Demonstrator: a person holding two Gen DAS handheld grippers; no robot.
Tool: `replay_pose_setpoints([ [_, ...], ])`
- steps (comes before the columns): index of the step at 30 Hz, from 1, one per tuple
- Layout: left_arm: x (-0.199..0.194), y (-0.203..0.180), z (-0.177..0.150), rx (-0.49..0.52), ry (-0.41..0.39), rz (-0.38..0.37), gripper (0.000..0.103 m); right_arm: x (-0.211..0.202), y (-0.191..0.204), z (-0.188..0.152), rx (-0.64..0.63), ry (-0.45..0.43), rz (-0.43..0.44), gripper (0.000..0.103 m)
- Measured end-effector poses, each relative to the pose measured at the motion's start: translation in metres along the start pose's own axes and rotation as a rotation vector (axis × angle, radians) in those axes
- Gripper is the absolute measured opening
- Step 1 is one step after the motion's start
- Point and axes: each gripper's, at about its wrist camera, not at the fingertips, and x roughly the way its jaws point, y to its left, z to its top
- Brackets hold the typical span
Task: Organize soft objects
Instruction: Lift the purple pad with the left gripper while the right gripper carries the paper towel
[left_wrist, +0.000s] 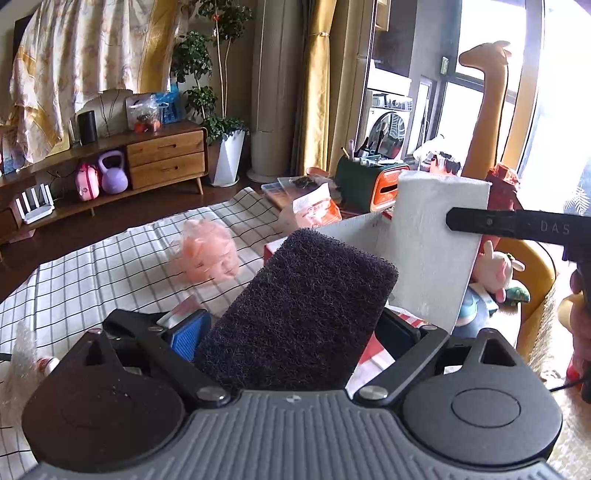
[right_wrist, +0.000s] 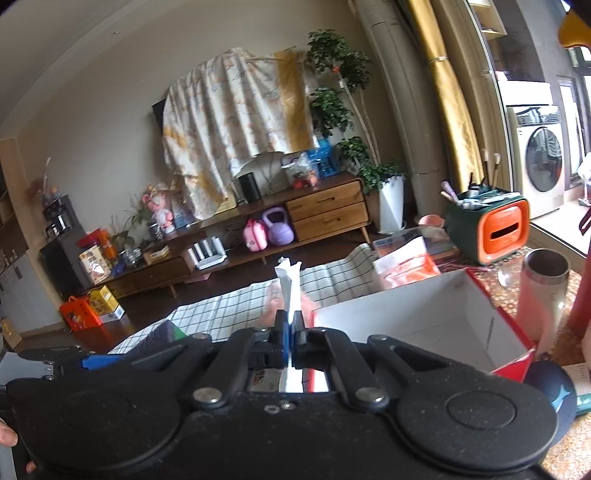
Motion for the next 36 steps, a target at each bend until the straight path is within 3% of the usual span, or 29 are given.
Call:
replay_pose_setpoints([
  [10,0.069,-0.042,0.035,-0.023,0.029,0.002,0.096,0.012,-0.065,0.006,0.048,-0.008,-0.077,0.001],
  [20,0.152,-0.066,0.062,-0.118,0.119,-0.006,0.096,0.044,-0.119,0.008,0.097,0.016,-0.125,0.001],
  [25,0.195,-0.073,0.066,-0.117,0.145,0.043,0.096,0.07,-0.142,0.001,0.13,0.055,-0.131,0.001],
  [36,0.266,-0.078,0.056,-0.133,0.246,0.054,0.096,0.122,-0.184,-0.028,0.248,0.18,-0.123,0.001],
])
